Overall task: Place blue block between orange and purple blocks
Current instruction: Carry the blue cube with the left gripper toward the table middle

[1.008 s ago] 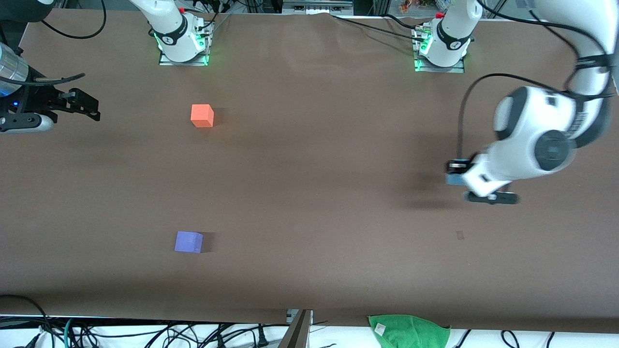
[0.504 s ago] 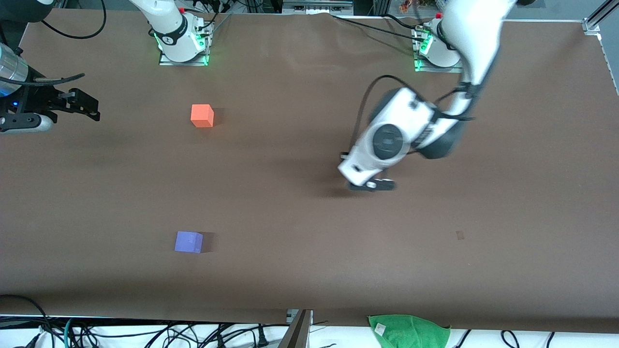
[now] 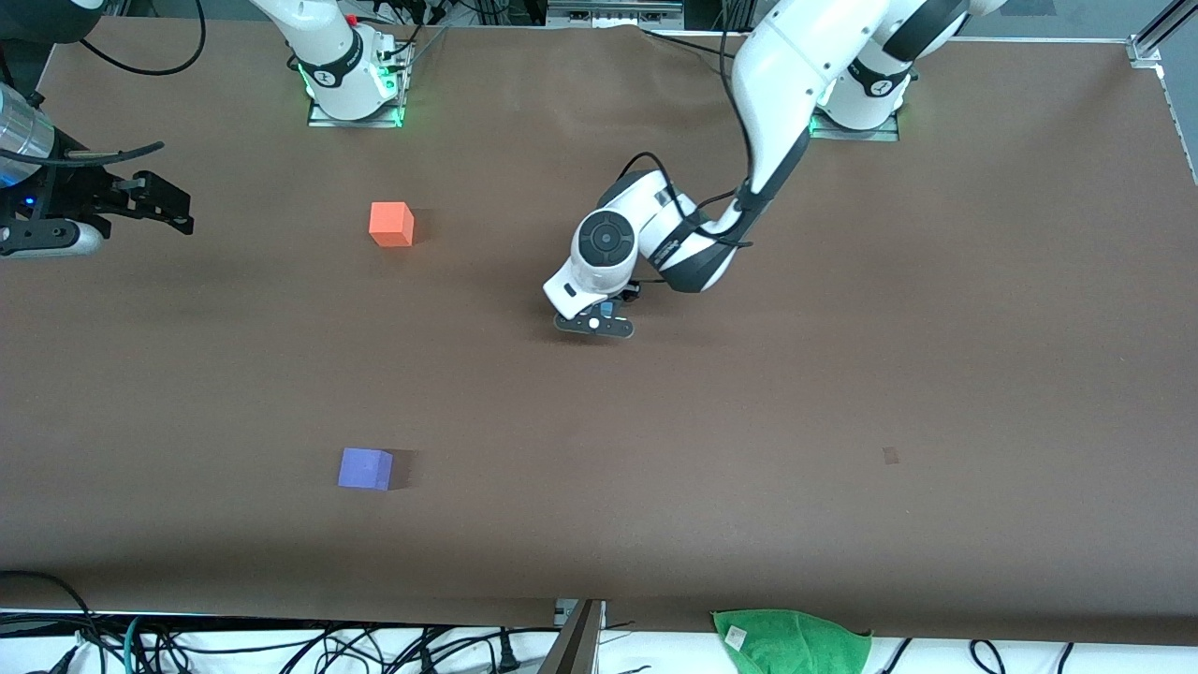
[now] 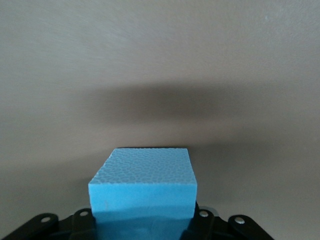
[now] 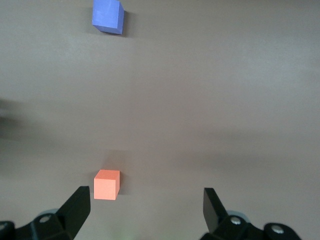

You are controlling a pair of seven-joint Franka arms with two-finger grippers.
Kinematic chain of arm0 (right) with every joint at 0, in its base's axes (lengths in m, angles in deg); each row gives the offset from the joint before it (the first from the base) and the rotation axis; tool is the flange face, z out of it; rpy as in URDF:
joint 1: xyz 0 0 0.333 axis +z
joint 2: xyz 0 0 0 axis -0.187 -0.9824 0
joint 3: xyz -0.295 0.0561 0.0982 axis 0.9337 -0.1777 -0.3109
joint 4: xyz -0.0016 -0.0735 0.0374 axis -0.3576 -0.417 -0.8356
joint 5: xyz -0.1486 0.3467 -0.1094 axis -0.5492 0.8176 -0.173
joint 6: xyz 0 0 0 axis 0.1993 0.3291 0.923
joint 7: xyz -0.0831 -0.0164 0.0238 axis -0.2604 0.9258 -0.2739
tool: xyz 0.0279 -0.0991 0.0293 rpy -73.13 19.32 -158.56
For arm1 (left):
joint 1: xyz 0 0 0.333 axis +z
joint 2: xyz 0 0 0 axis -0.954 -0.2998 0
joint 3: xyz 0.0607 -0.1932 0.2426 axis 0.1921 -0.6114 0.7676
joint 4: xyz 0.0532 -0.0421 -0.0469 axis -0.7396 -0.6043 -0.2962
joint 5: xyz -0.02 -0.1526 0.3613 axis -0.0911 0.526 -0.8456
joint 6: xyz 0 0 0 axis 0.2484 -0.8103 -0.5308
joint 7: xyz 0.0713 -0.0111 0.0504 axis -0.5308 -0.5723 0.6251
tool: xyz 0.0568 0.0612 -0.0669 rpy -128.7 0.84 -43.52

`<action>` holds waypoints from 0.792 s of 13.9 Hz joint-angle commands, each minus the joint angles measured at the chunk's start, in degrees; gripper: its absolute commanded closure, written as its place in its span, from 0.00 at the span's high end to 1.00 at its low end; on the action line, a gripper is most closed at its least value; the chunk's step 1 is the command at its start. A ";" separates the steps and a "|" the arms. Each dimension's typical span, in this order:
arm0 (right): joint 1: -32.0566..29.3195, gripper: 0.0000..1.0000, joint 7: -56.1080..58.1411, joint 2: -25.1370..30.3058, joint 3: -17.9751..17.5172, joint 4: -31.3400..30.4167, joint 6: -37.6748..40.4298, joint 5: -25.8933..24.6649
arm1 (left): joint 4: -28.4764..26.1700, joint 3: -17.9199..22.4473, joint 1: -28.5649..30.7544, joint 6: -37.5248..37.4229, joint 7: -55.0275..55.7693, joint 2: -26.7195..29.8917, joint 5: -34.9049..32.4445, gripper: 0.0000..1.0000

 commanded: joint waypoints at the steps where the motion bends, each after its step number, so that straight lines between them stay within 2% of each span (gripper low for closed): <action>1: -0.60 1.00 -0.03 0.05 -0.48 0.35 0.00 0.23 | 2.17 1.34 -1.05 1.69 2.80 -1.27 -0.02 0.42; 2: -0.60 1.00 -0.03 0.05 -0.48 0.35 0.00 0.23 | 2.08 1.34 -0.97 1.69 2.99 -1.10 -0.11 0.99; 6: -0.77 1.00 -0.12 0.05 -0.48 0.35 0.00 0.23 | 2.08 1.25 0.78 -0.32 3.52 1.88 0.33 1.00; 11: -0.51 1.00 -0.82 -2.41 -0.65 3.33 0.17 0.22 | 2.17 0.64 4.30 -15.42 2.37 10.22 0.68 1.00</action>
